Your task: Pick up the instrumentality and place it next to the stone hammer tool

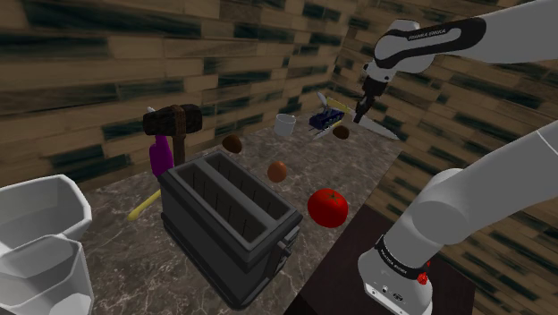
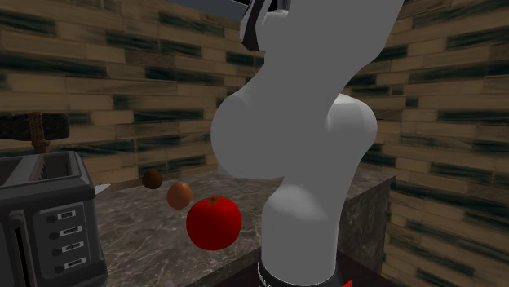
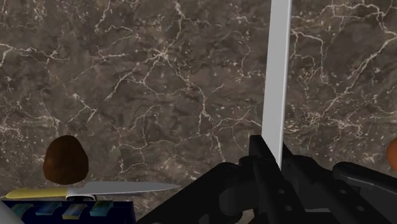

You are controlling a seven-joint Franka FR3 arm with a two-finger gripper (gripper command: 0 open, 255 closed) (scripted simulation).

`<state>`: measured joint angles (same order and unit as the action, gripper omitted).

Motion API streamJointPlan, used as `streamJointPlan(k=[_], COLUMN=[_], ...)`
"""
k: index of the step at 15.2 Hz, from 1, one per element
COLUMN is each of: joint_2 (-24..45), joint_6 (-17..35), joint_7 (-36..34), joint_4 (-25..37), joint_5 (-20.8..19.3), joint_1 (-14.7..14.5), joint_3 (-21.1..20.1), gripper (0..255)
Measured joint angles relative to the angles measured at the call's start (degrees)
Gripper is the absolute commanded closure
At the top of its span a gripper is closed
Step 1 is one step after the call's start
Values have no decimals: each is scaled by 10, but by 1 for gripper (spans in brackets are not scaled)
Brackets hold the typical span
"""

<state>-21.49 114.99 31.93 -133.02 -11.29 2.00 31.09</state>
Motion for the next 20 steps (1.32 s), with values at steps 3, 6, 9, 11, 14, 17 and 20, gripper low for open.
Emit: streamJointPlan(k=[3,6,9,11,14,17,20], joint_2=[-5,-12,-17,-18,-20,-22,-18], joint_6=[-24,-49,-71,-86,-110,-132,-155], joint_7=[-1,-4,-5,-4,-3,-3,-1], joint_4=[19,37,54,68,91,111,137], joint_5=[1,1,2,3,4,5,8], joint_1=[0,-1,-2,-2,-2,-3,-5], joint_3=[-4,-10,-15,-17,-19,-23,-25], gripper=[255,255,255,255,255,255,255])
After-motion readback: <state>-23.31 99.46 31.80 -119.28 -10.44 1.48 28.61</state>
